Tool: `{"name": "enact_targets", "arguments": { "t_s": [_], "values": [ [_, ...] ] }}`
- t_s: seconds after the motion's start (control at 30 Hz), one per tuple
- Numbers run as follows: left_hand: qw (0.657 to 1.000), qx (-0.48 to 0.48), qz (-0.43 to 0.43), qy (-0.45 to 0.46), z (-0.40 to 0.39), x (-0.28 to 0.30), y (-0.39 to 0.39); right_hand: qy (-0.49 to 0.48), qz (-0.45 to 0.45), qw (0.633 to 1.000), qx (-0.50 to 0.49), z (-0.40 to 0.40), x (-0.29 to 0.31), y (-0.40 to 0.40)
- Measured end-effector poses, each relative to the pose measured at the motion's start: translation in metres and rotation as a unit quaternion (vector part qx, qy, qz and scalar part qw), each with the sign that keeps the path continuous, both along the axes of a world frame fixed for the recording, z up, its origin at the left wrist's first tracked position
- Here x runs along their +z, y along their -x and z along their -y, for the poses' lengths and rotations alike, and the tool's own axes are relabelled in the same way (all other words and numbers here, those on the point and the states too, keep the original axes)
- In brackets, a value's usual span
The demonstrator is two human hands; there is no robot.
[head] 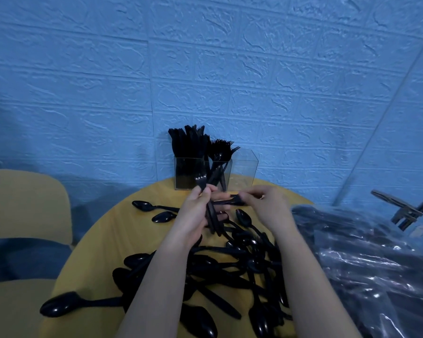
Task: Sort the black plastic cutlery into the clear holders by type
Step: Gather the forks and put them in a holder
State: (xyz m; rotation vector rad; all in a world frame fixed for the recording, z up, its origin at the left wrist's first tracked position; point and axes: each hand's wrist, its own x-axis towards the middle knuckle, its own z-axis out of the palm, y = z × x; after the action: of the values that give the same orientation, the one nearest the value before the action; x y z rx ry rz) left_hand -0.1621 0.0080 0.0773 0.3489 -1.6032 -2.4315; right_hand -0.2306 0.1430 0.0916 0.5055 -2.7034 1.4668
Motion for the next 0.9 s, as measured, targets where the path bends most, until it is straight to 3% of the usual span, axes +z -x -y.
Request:
{"name": "enact_targets", "arguments": {
  "t_s": [0.1, 0.23, 0.4, 0.5, 0.6, 0.67, 0.8, 0.9],
  "values": [
    [1.000, 0.028, 0.011, 0.004, 0.009, -0.003, -0.001, -0.111, -0.017, 0.993, -0.041, -0.005, 0.004, 0.031],
    [0.999, 0.035, 0.017, 0.014, 0.018, -0.009, -0.001, -0.291, -0.072, 0.953, 0.037, 0.010, -0.006, 0.056],
    [0.999, 0.039, 0.010, -0.014, 0.029, -0.008, -0.003, -0.389, -0.165, 0.891, 0.164, 0.035, -0.025, 0.069],
    [0.999, 0.043, 0.003, -0.015, 0.033, -0.007, -0.005, -0.464, -0.250, 0.828, 0.189, 0.044, -0.031, 0.073],
    [0.998, 0.054, 0.000, -0.020, 0.036, -0.007, -0.006, -0.487, -0.290, 0.798, 0.203, 0.041, -0.030, 0.075],
    [0.998, 0.056, 0.006, -0.015, 0.037, -0.008, -0.006, -0.468, -0.297, 0.809, 0.193, 0.034, -0.025, 0.078],
    [0.999, 0.048, 0.023, -0.008, 0.033, -0.009, -0.005, -0.334, -0.245, 0.896, 0.158, 0.019, -0.010, 0.079],
    [0.999, 0.043, 0.033, 0.004, 0.030, -0.009, -0.005, -0.338, -0.231, 0.894, 0.186, 0.017, -0.008, 0.071]
  ]
}}
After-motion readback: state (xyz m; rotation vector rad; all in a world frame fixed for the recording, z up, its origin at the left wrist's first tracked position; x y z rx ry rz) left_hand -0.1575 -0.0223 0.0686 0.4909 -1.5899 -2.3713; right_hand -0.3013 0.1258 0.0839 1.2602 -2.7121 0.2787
